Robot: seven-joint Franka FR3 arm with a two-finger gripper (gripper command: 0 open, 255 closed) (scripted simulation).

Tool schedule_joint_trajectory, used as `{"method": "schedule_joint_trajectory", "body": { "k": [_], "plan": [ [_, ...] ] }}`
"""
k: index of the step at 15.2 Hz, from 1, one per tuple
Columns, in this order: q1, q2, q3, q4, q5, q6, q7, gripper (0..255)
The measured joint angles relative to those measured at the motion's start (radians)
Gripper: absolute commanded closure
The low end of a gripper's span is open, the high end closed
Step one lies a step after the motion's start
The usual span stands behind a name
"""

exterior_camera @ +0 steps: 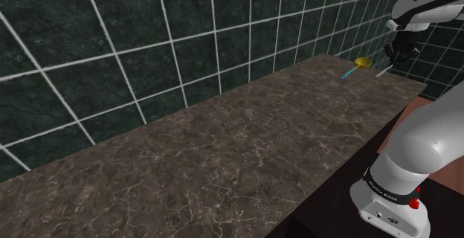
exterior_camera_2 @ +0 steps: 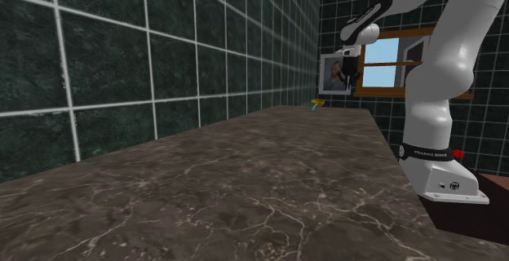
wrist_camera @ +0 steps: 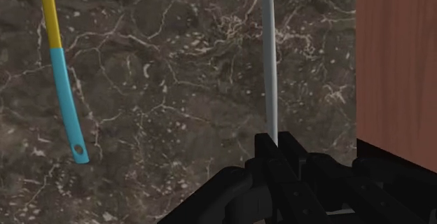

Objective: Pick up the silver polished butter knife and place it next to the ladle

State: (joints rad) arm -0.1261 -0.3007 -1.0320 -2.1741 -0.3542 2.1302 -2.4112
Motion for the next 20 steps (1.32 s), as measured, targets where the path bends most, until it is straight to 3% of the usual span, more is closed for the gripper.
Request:
{"method": "schedule_joint_trajectory", "body": {
  "k": [13,20],
  "plan": [
    [0.058,0.114,-0.112,-0.112,0.074,0.2,-0.054,255],
    [0.114,0.218,-0.189,-0.151,0.189,0.301,-0.137,255]
  ]
}}
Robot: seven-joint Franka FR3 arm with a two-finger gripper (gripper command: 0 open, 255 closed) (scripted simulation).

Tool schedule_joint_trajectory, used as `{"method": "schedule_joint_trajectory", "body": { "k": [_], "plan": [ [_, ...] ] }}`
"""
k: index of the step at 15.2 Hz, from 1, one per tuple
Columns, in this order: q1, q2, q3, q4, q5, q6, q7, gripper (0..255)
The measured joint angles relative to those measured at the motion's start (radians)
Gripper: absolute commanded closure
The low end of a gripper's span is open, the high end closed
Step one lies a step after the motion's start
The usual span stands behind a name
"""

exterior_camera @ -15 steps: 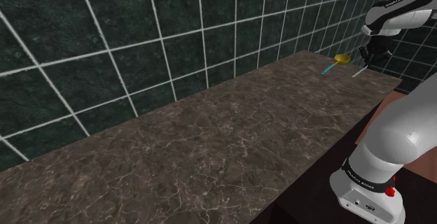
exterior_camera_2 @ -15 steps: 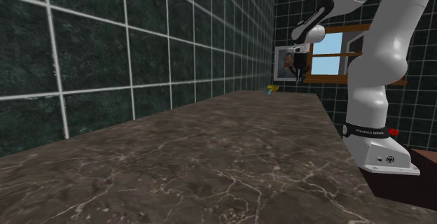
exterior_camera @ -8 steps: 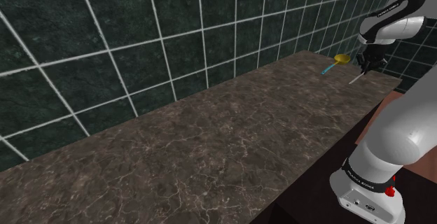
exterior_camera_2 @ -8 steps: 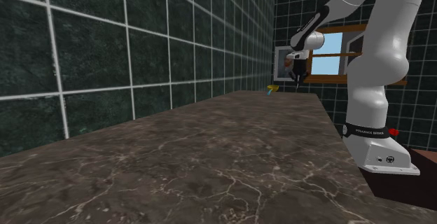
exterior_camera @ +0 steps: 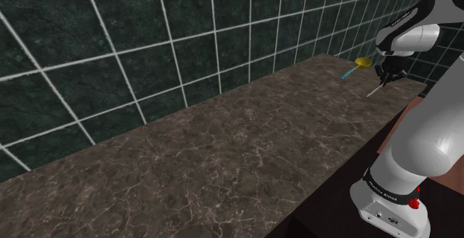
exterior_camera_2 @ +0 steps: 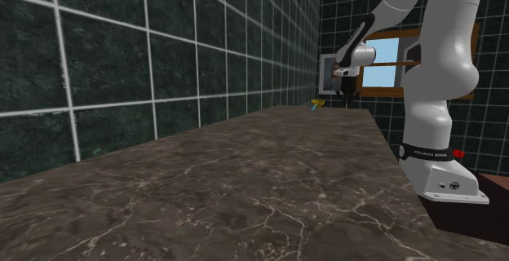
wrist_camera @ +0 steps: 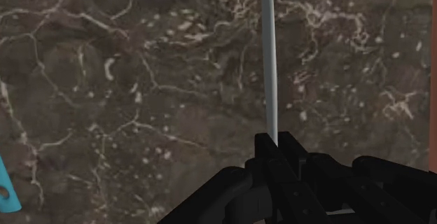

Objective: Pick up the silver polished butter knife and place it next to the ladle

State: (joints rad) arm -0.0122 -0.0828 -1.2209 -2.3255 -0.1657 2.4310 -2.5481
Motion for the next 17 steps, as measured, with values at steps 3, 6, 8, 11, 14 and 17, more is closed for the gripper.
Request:
{"method": "schedule_joint_trajectory", "body": {
  "k": [3,6,8,11,14,17],
  "plan": [
    [0.004,0.011,-0.005,0.0,0.014,0.006,-0.01,255],
    [0.005,0.013,-0.006,0.0,0.017,0.007,-0.012,0],
    [0.005,0.013,-0.007,0.0,0.017,0.007,-0.012,0],
    [0.005,0.013,-0.007,0.0,0.017,0.007,-0.012,0],
    [-0.018,-0.052,0.025,0.016,-0.057,-0.043,0.04,0],
    [-0.073,-0.149,0.105,0.041,-0.157,-0.134,0.115,0]
  ]
}}
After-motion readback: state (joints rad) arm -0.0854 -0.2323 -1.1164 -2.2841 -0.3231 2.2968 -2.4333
